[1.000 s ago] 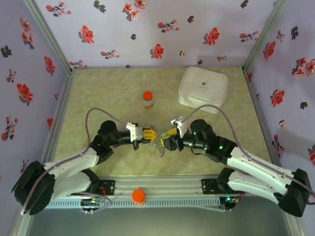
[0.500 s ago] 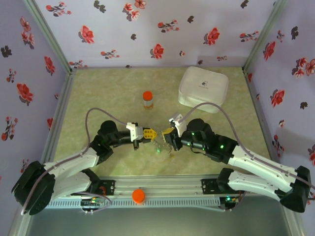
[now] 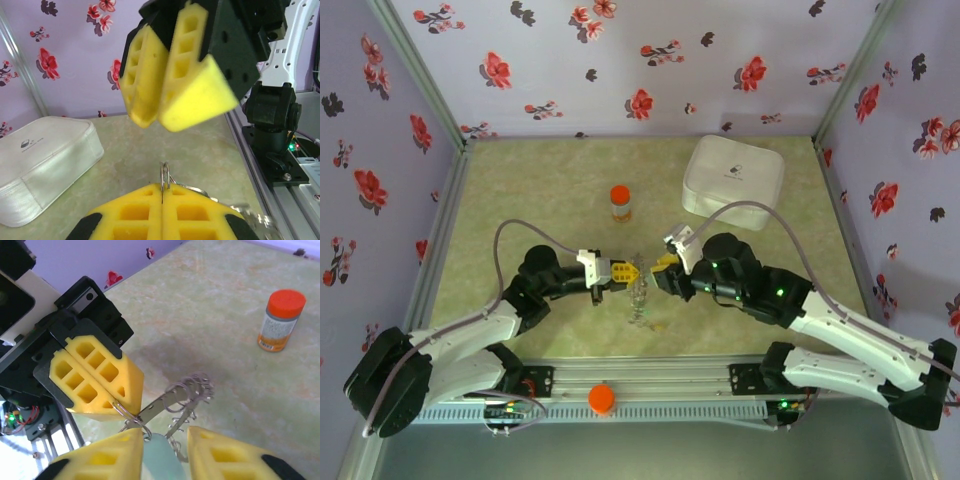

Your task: Put the keys on the keyring

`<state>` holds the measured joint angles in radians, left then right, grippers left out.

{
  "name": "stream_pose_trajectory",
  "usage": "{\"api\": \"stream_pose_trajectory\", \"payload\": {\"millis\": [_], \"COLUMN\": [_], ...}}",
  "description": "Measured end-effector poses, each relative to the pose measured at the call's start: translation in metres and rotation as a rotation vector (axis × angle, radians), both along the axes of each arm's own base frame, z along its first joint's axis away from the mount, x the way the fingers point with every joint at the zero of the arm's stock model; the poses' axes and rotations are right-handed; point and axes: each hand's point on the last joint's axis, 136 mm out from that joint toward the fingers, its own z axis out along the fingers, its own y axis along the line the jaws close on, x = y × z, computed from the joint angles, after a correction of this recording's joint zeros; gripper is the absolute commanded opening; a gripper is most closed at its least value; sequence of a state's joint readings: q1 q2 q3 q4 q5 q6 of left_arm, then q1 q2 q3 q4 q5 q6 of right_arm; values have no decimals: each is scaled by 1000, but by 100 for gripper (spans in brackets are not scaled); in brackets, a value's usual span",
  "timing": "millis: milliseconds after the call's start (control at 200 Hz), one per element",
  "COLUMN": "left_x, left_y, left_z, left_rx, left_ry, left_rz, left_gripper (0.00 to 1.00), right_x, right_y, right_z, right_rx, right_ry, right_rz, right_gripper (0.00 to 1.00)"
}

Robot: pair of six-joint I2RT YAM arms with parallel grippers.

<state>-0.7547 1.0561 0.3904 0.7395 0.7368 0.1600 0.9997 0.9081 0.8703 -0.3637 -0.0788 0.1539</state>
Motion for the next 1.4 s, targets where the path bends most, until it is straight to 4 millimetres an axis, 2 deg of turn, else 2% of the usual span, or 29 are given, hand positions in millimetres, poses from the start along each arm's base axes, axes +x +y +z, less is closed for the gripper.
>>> {"api": "stream_pose_trajectory", "payload": {"millis": [220,305,450,580,850,1115,1255,1400], "left_x": [0,0,0,0,0,0,0,0], "left_y": [0,0,0,0,0,0,0,0], "left_z": [0,0,0,0,0,0,0,0], "left_rx": [0,0,0,0,0,0,0,0], "left_ry": [0,0,0,0,0,0,1,1], "left_rz": [0,0,0,0,0,0,-1,0], "left_gripper": [0,0,0,0,0,0,0,0], "right_x": [3,-2,-13,-16,-12,-9,-6,1], "right_y": [-3,-7,-8,-6,3,12,18,22], "right_z": [-8,-20,-43,-54,-55,-56,-58,-61], "right_rx": [-14,-19,-25,-26,-13,9,8,-1], "right_ry": [7,21,60,43,-46,-118,-151,-193], "right_rz": [-25,-13,38,67,114,152,167,162], "right_gripper": [45,48,48,47,44,46,40,22]}}
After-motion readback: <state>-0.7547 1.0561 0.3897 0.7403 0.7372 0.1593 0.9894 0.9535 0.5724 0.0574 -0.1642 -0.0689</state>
